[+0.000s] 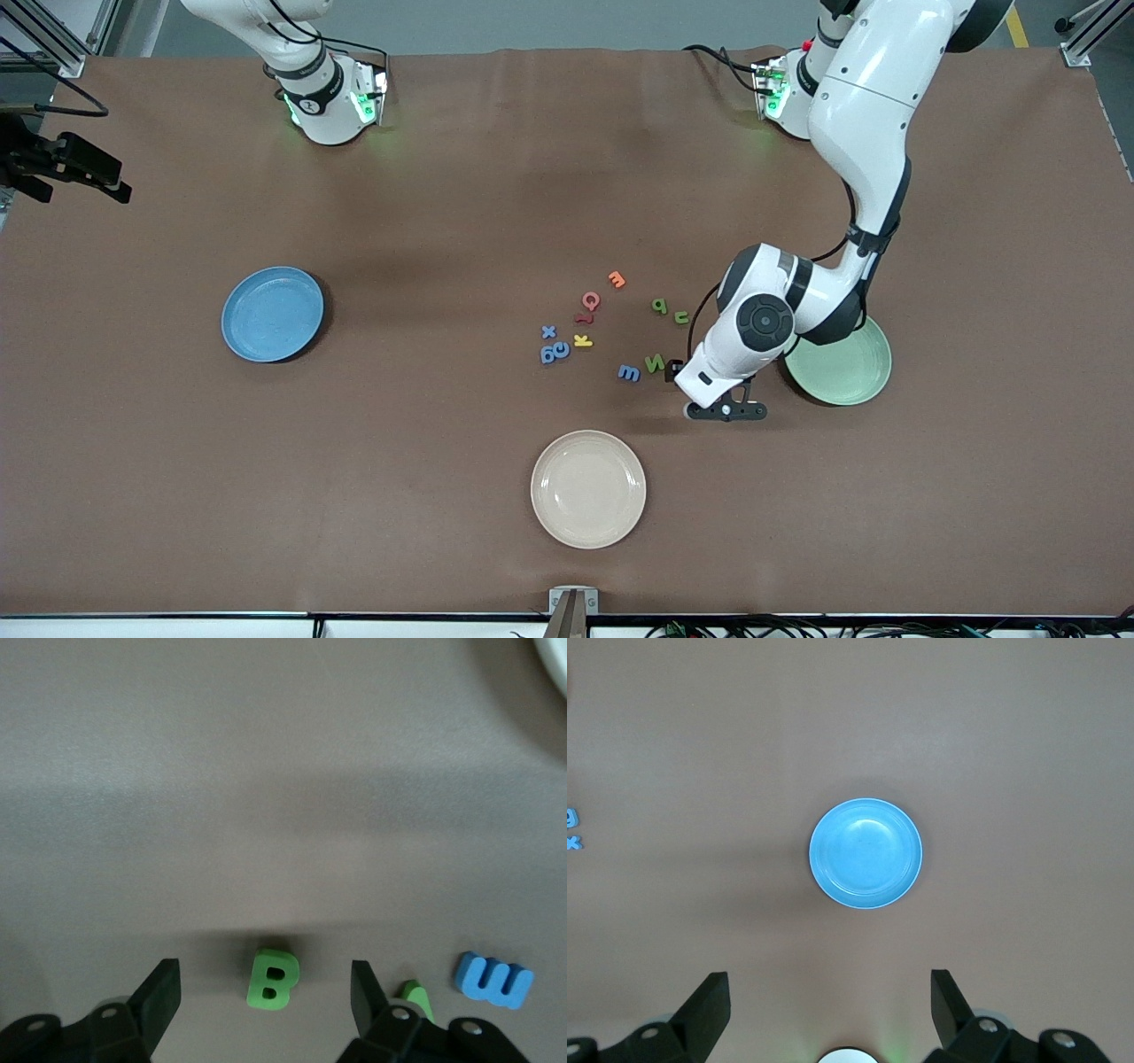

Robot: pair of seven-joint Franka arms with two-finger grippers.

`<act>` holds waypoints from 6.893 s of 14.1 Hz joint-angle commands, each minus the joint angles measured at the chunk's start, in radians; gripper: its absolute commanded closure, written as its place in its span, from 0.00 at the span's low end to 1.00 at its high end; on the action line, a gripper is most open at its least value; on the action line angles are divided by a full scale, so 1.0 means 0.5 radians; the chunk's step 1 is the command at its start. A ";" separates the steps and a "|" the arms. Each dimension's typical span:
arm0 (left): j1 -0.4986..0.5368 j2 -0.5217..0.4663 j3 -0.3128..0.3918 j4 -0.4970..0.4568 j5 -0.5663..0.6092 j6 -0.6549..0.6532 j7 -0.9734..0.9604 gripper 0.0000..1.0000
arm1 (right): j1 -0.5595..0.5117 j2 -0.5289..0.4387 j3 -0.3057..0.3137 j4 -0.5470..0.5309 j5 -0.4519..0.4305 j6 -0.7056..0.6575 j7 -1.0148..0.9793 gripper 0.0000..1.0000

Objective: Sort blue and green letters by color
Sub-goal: 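Lower the left gripper onto the green letter B and grasp it, then carry the B to the green plate while the right gripper reaches letters, then release the B onto the green plate while the right gripper lowers, then grasp the blue x with the right gripper while the left grasps N, then carry the x to the blue plate while the left carries N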

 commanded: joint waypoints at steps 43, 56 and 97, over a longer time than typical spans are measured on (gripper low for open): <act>0.633 -0.689 -0.007 -1.037 0.191 0.217 0.858 0.81 | 1.523 1.543 -0.008 0.002 0.137 1.712 1.796 0.22; 0.612 -0.695 -0.221 -0.832 0.191 0.076 0.525 0.33 | 1.551 1.712 0.008 0.005 0.123 1.908 1.470 0.32; 0.050 0.155 -0.319 0.052 0.262 -0.019 -1.213 0.43 | 1.447 1.669 0.032 0.070 -0.048 1.590 1.320 1.00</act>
